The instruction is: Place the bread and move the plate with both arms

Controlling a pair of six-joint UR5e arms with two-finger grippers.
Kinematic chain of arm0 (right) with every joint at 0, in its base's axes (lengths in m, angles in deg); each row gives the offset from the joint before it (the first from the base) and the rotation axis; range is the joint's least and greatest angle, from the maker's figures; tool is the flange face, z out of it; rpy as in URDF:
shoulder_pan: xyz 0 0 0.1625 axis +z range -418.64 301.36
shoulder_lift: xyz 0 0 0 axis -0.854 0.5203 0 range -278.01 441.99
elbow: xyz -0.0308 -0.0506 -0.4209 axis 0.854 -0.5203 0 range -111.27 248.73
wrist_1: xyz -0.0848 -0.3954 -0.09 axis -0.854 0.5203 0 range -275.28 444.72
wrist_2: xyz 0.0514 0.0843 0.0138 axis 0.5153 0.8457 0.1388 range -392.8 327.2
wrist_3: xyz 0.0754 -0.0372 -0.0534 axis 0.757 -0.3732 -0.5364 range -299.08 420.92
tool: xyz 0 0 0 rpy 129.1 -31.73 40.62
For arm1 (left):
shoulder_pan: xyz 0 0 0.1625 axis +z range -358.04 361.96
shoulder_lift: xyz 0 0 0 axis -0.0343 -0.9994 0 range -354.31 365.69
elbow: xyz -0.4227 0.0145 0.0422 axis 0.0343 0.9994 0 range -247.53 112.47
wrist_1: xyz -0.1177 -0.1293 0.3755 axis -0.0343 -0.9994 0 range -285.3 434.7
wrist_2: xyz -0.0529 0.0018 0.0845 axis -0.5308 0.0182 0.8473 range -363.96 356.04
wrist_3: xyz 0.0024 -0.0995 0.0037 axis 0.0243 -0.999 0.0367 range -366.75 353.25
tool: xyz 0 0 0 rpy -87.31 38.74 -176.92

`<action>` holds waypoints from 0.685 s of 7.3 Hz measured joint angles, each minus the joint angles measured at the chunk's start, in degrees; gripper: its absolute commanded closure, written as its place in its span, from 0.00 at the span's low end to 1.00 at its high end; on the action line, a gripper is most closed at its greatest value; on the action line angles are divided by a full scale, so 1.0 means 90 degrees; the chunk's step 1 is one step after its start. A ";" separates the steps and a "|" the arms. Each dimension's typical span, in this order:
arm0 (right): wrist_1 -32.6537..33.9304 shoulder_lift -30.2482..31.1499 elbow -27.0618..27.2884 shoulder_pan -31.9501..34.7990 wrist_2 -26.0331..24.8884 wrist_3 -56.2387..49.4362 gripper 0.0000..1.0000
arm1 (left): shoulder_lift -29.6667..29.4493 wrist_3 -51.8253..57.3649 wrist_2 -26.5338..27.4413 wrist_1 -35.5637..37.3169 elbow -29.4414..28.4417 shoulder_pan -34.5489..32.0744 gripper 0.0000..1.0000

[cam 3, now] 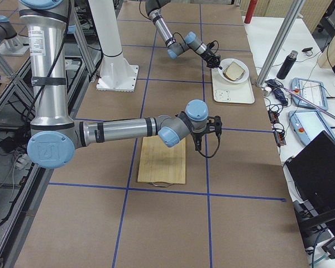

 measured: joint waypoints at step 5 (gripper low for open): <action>0.0252 -0.0032 0.0048 0.0062 -0.0093 0.0013 0.00 | 0.1438 0.0279 -0.1495 -0.0039 0.2347 -0.0192 0.02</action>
